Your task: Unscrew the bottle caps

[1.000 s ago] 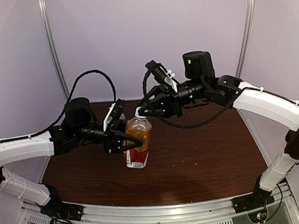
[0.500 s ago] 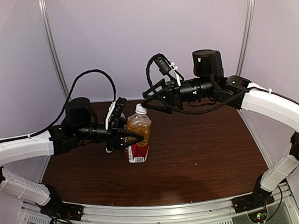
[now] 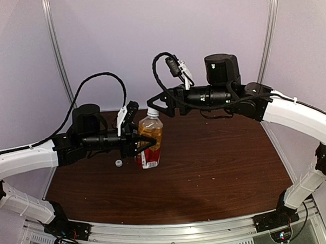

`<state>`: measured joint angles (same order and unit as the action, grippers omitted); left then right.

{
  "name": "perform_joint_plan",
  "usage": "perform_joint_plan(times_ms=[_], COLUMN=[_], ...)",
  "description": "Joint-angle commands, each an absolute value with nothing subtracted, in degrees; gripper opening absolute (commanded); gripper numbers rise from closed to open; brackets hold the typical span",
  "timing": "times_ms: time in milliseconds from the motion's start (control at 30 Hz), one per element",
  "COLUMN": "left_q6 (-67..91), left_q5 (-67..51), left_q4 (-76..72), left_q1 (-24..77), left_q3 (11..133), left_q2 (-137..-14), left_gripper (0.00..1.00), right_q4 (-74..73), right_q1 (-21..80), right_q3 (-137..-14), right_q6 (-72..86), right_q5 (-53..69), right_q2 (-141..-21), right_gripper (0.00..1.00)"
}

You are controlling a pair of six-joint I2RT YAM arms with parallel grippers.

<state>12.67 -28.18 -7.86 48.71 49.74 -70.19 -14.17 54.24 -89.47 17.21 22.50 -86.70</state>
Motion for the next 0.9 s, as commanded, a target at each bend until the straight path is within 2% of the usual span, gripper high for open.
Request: perform_joint_plan(times_ms=[0,167,500,867], left_q6=[11.6,11.7,11.7,11.5], left_q5=[-24.9,-24.4,-23.9,-24.0], left_q4=[-8.1,-8.0,-7.9,-8.3], left_q1=[48.7,48.6,48.7,48.7], left_q3=[51.8,51.6,51.2,50.6], left_q2=[-70.5,-70.5,-69.9,-69.4], left_gripper=[0.33,0.33,0.33,0.33], right_q4=[-15.5,-15.6,-14.8,-14.0], right_q1=[55.4,56.0,56.3,55.9], right_q3=[-91.3,-92.0,-92.0,-90.7], right_q6=[19.0,19.1,19.2,16.2], right_q5=[17.7,18.4,20.6,21.1], right_q2=[-88.4,-89.9,-90.9,-90.1], right_gripper=[0.78,0.69,0.38,0.12])
